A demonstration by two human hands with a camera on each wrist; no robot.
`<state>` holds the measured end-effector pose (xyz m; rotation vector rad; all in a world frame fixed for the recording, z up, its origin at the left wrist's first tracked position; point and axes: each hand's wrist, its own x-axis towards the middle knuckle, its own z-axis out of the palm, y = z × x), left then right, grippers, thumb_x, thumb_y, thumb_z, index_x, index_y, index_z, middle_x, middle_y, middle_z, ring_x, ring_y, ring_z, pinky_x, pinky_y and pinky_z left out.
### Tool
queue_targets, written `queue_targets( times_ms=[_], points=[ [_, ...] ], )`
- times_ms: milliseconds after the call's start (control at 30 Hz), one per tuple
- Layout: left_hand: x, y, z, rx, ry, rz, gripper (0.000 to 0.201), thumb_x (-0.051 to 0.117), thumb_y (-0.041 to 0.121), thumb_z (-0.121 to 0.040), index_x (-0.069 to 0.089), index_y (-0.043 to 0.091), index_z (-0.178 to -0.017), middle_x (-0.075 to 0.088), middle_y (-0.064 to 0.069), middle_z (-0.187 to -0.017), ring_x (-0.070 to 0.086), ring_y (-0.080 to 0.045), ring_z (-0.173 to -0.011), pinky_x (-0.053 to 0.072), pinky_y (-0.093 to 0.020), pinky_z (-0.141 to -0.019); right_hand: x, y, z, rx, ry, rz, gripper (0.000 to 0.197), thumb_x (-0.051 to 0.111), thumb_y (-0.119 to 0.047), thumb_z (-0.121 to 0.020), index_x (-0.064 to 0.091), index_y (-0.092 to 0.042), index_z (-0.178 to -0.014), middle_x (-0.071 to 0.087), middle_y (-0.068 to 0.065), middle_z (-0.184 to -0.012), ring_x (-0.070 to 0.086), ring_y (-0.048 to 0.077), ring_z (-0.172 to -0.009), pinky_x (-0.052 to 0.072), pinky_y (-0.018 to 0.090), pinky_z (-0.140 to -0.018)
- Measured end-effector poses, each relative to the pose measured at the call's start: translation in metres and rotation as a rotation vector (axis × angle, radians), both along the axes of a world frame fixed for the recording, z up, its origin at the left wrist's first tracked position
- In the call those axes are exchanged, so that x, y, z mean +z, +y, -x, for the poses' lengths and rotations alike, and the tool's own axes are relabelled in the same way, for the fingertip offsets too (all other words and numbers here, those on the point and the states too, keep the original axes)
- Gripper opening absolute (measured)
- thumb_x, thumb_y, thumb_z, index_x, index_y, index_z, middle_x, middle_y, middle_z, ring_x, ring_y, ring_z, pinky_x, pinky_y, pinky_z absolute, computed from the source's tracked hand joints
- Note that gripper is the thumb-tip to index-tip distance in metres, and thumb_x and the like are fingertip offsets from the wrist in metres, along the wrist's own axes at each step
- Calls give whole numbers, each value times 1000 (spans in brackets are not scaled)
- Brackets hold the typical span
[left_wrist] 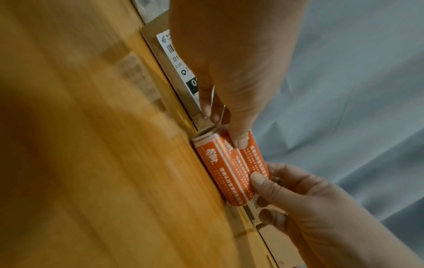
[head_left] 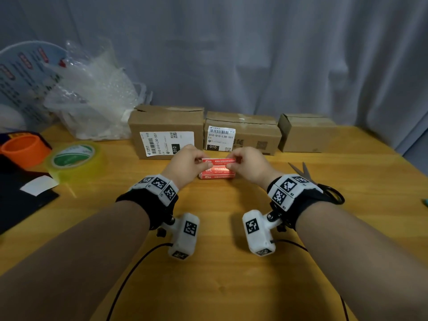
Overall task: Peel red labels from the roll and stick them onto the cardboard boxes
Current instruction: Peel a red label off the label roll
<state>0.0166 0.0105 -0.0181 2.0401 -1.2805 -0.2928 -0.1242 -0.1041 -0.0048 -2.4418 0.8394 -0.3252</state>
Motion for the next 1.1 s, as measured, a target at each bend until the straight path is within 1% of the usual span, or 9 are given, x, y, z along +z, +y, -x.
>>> queue_targets(
  times_ms=[133,233,333,433,533,700,833,1000,1100],
  points=[
    [-2,1,-6,41,149,95,14,66,17,-85,63,13,-99,57,4,-82,54,-10,-77,45,-16,-67,-2,-1,-5,-71,-28,64,19,62,-24,-87,65,-13,-103,53,7,-115,52,22,-108,43,31,-93],
    [0,3,-10,55,210,140,8,64,14,-86,63,12,-94,57,7,-76,52,-4,-69,44,-12,-63,-1,1,-8,-65,-54,98,25,62,-25,-87,62,-16,-111,53,5,-119,45,22,-116,39,35,-101],
    [1,3,-11,34,266,155,10,63,15,-87,64,9,-94,57,7,-74,53,-3,-67,45,-13,-61,3,5,-13,-8,-108,191,31,61,-28,-87,61,-21,-117,56,2,-121,42,22,-119,34,36,-102],
    [1,2,-10,4,246,157,14,61,18,-89,65,7,-96,56,10,-73,51,0,-66,41,-12,-59,7,11,-21,59,-122,273,31,60,-29,-88,61,-23,-119,60,-1,-124,44,21,-120,32,38,-103],
    [3,1,-10,-17,220,150,14,58,20,-91,64,7,-95,54,11,-71,48,0,-63,38,-6,-55,10,15,-27,88,-152,298,25,60,-27,-88,66,-22,-112,64,-1,-119,49,21,-118,33,40,-102],
    [7,2,-10,-30,335,174,12,60,15,-90,60,6,-99,60,5,-78,57,-4,-70,46,-11,-60,10,14,-32,75,-198,215,19,60,-19,-88,67,-19,-105,66,0,-113,54,20,-111,40,46,-101],
    [6,0,-9,20,399,231,16,66,12,-85,54,12,-95,59,0,-86,58,-9,-76,49,-14,-65,10,12,-32,28,-251,96,18,57,-17,-90,67,-21,-104,66,1,-113,56,23,-109,43,47,-100],
    [9,-2,-7,4,468,205,18,64,12,-86,63,3,-102,62,-2,-84,60,-9,-74,49,-4,-57,11,10,-32,9,-267,38,16,53,-19,-92,66,-24,-101,66,-2,-110,57,22,-106,44,48,-98],
    [11,-3,-6,-5,504,221,20,63,12,-87,64,2,-104,62,0,-83,59,-8,-76,48,-6,-58,12,10,-30,27,-283,52,17,53,-18,-92,66,-23,-103,66,-3,-110,58,19,-106,42,48,-100]
  ],
)
